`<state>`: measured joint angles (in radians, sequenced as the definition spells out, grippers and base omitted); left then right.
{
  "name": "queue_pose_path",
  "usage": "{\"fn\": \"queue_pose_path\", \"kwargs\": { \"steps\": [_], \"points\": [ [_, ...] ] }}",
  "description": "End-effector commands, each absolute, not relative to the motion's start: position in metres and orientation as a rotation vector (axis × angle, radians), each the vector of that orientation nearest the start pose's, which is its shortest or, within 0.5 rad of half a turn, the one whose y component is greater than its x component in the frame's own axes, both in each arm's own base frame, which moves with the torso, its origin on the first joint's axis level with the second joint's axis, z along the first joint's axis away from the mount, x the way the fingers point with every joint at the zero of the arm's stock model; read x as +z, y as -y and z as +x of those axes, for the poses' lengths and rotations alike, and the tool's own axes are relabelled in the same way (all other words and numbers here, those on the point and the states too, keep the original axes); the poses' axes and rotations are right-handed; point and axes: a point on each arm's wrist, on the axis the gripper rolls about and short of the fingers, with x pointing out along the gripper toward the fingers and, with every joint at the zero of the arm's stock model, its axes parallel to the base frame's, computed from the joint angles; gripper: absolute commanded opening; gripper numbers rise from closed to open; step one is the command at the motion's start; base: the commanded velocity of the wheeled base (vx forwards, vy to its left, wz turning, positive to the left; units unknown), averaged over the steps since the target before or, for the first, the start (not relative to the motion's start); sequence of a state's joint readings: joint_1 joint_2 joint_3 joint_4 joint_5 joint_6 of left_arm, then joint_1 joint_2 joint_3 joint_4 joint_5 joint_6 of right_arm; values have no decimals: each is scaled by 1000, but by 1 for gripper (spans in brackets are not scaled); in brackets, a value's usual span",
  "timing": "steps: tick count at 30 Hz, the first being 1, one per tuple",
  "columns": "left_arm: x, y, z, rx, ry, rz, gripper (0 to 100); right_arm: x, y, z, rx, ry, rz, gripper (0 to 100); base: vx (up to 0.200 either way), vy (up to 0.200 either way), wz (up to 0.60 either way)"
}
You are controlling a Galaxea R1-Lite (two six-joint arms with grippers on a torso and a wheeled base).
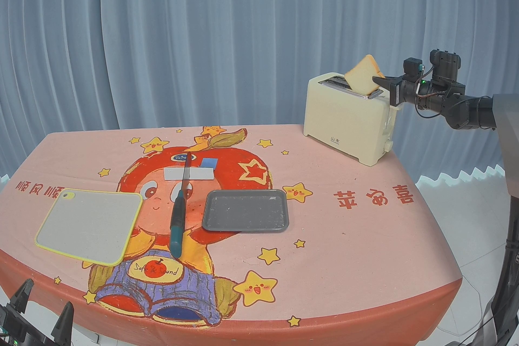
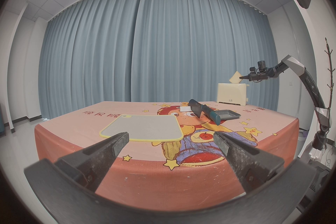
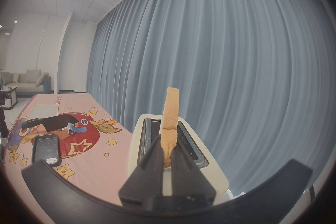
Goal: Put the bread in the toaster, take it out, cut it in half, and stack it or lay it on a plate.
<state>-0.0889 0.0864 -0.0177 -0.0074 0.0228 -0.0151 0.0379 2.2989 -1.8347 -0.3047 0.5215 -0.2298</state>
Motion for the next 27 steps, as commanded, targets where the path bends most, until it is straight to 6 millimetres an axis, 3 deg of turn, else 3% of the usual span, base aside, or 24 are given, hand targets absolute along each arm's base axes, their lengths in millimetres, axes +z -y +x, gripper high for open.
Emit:
{"fn": "queue_pose_path", "kwargs": {
  "steps": [1,21,22,27],
  "points": [
    [78,-2,-16,-65,-80,-11,100,199,-30,485,574,-91,-186,0,0,0,0],
    [78,-2,-16,-65,-80,-11,100,202,-35,486,581,-82,-190,0,0,0,0],
    [78,-2,-16,-65,-80,-11,100,202,-35,487,581,-82,-190,100,0,0,0],
    [78,-2,-16,-65,-80,-11,100,201,-37,488,577,-77,-190,100,0,0,0]
  ]
}}
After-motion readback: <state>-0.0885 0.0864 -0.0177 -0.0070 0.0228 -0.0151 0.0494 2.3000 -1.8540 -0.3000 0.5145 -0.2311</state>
